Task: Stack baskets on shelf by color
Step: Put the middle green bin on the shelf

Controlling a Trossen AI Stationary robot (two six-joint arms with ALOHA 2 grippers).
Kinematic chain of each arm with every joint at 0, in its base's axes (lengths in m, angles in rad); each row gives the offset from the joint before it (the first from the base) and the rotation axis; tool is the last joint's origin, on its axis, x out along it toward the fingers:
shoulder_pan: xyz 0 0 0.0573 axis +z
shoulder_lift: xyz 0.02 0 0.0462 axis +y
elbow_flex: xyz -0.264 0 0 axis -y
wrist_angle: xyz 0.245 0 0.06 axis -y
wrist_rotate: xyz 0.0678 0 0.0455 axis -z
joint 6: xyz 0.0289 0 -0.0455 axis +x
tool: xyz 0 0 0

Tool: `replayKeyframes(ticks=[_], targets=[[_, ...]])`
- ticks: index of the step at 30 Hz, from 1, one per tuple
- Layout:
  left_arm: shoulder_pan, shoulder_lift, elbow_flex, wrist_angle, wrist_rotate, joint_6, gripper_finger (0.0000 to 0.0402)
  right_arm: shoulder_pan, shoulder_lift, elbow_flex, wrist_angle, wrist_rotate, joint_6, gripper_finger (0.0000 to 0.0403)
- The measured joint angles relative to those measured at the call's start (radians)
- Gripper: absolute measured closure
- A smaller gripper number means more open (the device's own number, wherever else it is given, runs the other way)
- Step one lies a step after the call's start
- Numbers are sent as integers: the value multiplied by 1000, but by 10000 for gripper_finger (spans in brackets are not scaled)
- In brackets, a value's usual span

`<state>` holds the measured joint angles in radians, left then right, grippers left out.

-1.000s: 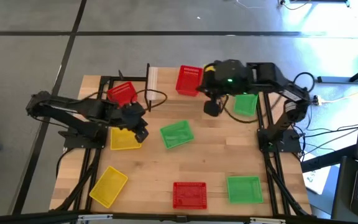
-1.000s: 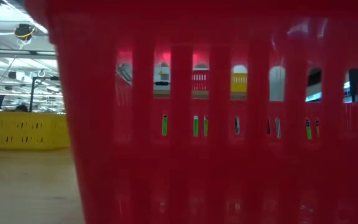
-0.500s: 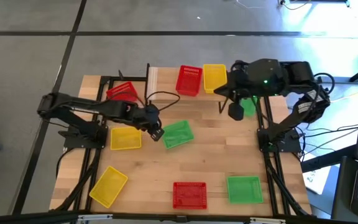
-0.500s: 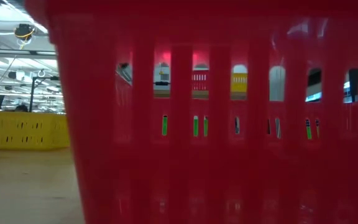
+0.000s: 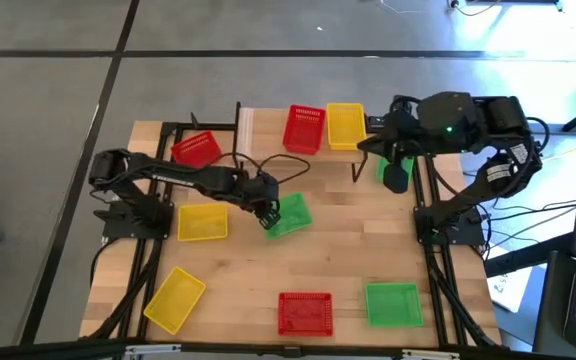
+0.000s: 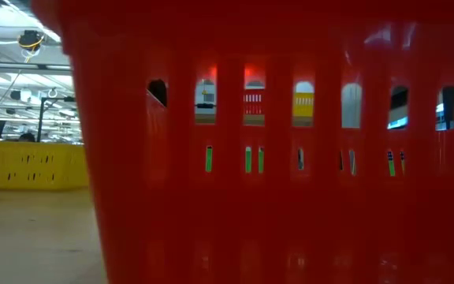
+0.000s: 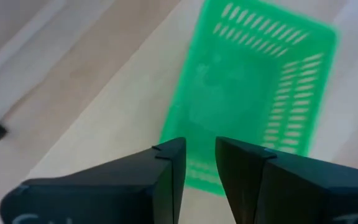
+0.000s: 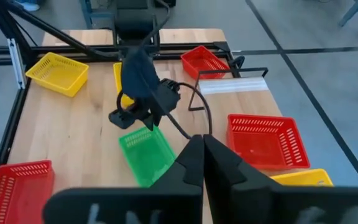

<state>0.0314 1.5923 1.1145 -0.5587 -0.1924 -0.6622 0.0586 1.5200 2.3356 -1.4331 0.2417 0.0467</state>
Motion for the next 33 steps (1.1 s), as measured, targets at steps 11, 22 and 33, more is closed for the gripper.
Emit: replayKeyframes(ticks=[11,22,33], targets=[[34,84,0,48,-7,91,322,0,0,0,-3,0,28,403],[34,99,0,46,-31,191,322,0,0,0,-13,1,31,403],[39,169,0,56,-26,205,323,0,0,0,-17,1,35,403]])
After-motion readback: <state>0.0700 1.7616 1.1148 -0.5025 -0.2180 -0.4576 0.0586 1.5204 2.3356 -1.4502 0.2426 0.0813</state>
